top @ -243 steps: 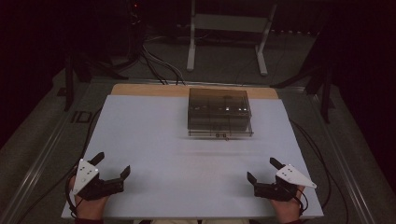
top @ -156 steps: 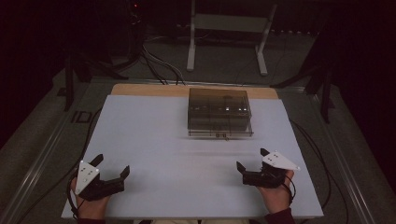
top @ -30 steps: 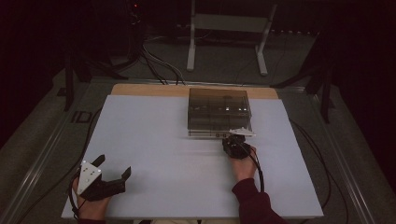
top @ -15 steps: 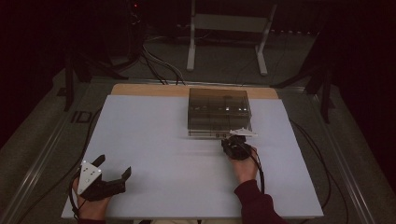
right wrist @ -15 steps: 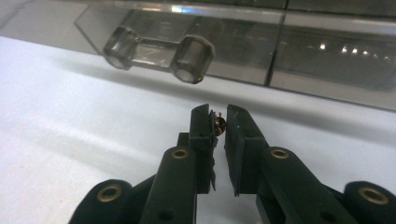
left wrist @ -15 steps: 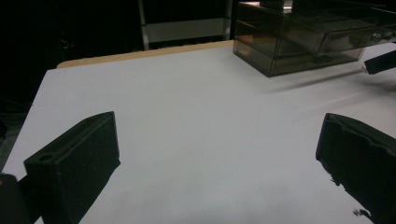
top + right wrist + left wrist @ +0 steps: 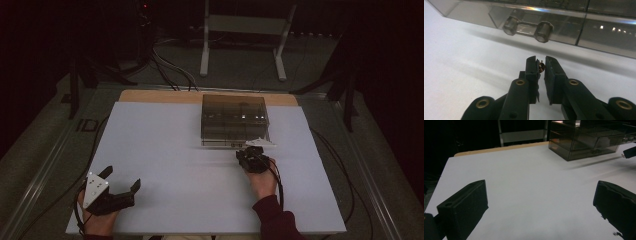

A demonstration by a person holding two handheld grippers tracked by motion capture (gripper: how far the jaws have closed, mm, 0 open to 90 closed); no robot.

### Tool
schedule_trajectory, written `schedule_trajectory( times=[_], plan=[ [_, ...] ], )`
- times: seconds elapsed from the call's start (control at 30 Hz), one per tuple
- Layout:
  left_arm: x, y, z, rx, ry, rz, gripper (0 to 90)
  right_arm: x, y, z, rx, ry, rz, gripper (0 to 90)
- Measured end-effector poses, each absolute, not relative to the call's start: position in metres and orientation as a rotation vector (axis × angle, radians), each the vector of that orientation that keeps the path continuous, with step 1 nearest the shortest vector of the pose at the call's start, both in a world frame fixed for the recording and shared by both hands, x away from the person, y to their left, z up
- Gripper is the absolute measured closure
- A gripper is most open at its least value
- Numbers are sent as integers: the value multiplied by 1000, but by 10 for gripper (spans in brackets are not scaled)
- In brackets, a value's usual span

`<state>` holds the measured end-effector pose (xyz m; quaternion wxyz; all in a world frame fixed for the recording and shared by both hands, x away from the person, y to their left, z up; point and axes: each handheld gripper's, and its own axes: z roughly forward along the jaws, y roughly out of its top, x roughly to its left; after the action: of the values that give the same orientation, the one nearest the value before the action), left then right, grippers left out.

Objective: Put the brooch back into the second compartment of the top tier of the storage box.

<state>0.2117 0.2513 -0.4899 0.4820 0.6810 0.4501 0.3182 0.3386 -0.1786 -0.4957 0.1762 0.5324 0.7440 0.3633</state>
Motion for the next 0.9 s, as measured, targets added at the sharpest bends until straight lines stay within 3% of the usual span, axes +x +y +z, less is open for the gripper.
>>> schedule_trajectory(
  times=[0.9],
  plan=[
    [212,250,-490,1668,1094,775,5,326,-175,-477,1461,2122,1084,818]
  ],
)
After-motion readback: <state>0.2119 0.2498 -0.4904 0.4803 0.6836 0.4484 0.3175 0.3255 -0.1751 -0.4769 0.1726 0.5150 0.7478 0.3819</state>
